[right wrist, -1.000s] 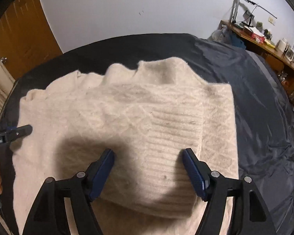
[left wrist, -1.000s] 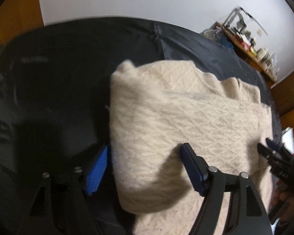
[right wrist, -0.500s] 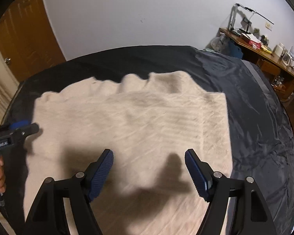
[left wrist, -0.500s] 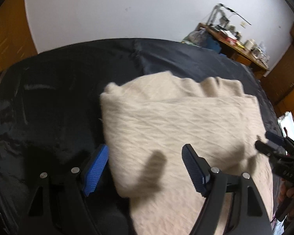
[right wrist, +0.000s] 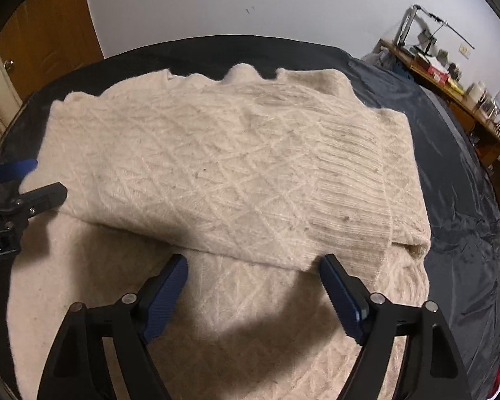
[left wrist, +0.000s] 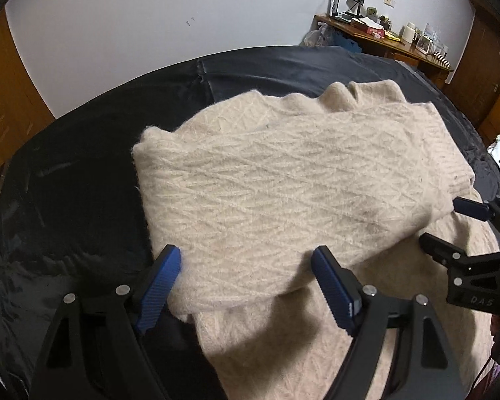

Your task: Fold clothes

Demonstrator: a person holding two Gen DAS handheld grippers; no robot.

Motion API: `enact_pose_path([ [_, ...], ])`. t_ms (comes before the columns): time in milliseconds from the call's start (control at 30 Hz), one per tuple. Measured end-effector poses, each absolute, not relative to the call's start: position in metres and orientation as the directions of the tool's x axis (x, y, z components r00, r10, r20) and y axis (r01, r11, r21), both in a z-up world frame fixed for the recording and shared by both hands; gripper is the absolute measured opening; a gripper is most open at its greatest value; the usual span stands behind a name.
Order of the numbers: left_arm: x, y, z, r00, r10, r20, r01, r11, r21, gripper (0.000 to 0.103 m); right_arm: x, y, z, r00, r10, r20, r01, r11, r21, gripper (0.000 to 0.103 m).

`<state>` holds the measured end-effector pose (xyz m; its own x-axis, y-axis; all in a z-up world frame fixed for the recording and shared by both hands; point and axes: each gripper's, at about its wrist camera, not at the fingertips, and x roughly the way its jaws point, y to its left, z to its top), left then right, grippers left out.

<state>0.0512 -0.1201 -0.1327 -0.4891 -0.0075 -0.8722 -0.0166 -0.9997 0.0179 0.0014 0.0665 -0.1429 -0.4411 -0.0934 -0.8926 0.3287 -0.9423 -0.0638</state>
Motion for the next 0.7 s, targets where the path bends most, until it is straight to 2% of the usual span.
enact_pose_path([
  [433,0.051,-0.11,-0.133,-0.475,-0.063,-0.878,0.026,-0.998,0.057,0.085,0.005,0.067,-0.145,-0.454,-0.108,-0.885,0.337,-0.94,-0.058,0.089],
  [700,0.084,-0.091,-0.123,-0.453,-0.076,-0.888,0.074,-0.996,0.047,0.085,0.032,0.096,-0.124,-0.407,-0.211,-0.889,0.41,-0.912,0.029,0.089],
])
